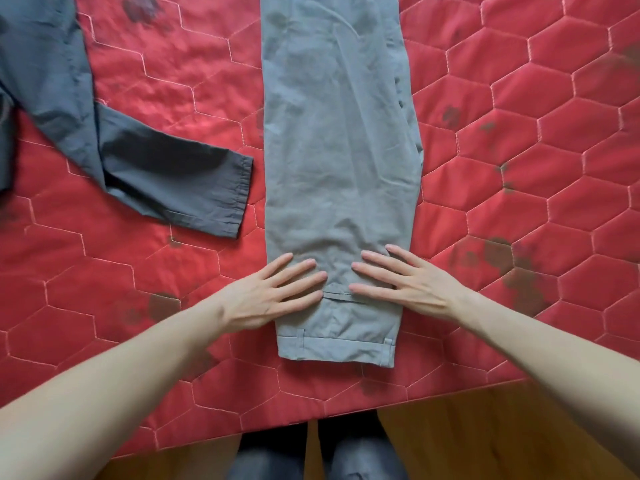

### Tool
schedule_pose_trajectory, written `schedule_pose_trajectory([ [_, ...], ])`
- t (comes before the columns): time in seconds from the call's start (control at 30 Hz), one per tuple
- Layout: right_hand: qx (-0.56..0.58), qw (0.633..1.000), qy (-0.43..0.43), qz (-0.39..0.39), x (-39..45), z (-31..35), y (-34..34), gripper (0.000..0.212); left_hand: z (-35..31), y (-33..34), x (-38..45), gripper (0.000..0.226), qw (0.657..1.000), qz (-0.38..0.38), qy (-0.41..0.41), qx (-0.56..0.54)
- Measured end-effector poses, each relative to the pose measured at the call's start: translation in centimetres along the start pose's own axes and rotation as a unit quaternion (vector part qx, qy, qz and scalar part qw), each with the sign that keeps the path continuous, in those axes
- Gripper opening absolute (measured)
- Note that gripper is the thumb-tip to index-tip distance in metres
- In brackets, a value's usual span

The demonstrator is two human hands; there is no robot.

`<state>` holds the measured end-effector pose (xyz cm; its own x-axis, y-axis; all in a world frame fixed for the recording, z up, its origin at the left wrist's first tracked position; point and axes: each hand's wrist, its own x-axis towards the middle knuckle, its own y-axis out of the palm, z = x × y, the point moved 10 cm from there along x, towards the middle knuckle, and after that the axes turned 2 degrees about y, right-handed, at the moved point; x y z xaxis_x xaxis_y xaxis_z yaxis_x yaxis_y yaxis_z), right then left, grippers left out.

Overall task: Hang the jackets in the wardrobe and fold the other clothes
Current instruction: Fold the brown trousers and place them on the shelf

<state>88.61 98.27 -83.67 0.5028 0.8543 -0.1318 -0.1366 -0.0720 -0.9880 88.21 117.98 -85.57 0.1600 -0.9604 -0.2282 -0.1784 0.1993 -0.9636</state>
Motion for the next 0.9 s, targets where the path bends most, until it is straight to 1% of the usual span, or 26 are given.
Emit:
schedule_pose_trajectory([
  [0.1, 0.032, 0.999, 0.025, 0.0, 0.0, 0.0, 0.1, 0.074, -0.2, -0.2, 0.0, 0.079, 0.998, -0.011, -0.059, -0.026],
  [0.17, 0.05, 0.998, 0.029, 0.001, 0.1, -0.2, 0.2, 0.075, 0.1, -0.3, 0.0, 0.079, 0.995, -0.016, -0.082, -0.053],
  [0.27, 0.064, 0.997, 0.031, 0.01, 0.4, -0.3, 0.4, 0.068, 0.8, -0.7, 0.1, 0.086, 0.991, -0.006, -0.096, -0.093],
  [0.37, 0.06, 0.997, 0.051, -0.009, 0.6, -0.1, 0.0, 0.062, 0.8, -1.2, 0.1, 0.095, 0.986, -0.002, -0.099, -0.131],
  [0.43, 0.068, 0.996, 0.064, -0.016, 0.6, 0.0, -0.3, 0.058, 0.8, -1.2, 0.1, 0.094, 0.982, -0.011, -0.099, -0.159],
  [0.53, 0.111, 0.991, 0.071, -0.018, 0.8, 0.0, -1.3, 0.049, 1.1, -1.6, 0.1, 0.087, 0.974, -0.013, -0.105, -0.203],
  [0.57, 0.128, 0.989, 0.073, -0.016, 1.0, -0.1, -1.7, 0.05, 1.3, -2.2, 0.1, 0.087, 0.966, -0.016, -0.114, -0.231],
  [0.63, 0.166, 0.982, 0.089, -0.022, 1.2, -0.6, -2.7, 0.049, 2.1, -3.2, 0.0, 0.1, 0.936, -0.028, -0.149, -0.319],
  [0.67, 0.204, 0.972, 0.112, -0.034, 1.2, -1.1, -3.1, 0.047, 2.5, -3.8, -0.2, 0.104, 0.917, -0.047, -0.169, -0.36],
  [0.7, 0.252, 0.955, 0.144, -0.051, 1.2, -1.8, -3.6, 0.045, 3.0, -4.6, -0.5, 0.099, 0.9, -0.076, -0.19, -0.386],
  [0.77, 0.335, 0.911, 0.221, -0.093, 0.9, -3.1, -4.5, 0.043, 4.2, -5.3, -1.3, 0.081, 0.856, -0.135, -0.245, -0.435],
  [0.83, 0.388, 0.859, 0.311, -0.12, 0.3, -4.3, -4.5, 0.044, 5.8, -5.1, -2.0, 0.068, 0.777, -0.159, -0.316, -0.521],
  [0.87, 0.409, 0.83, 0.357, -0.129, 0.0, -4.9, -4.1, 0.045, 6.5, -5.2, -2.1, 0.065, 0.747, -0.165, -0.343, -0.545],
  [0.9, 0.413, 0.806, 0.399, -0.141, -0.2, -5.5, -4.1, 0.046, 7.4, -5.4, -2.2, 0.065, 0.738, -0.176, -0.365, -0.539],
])
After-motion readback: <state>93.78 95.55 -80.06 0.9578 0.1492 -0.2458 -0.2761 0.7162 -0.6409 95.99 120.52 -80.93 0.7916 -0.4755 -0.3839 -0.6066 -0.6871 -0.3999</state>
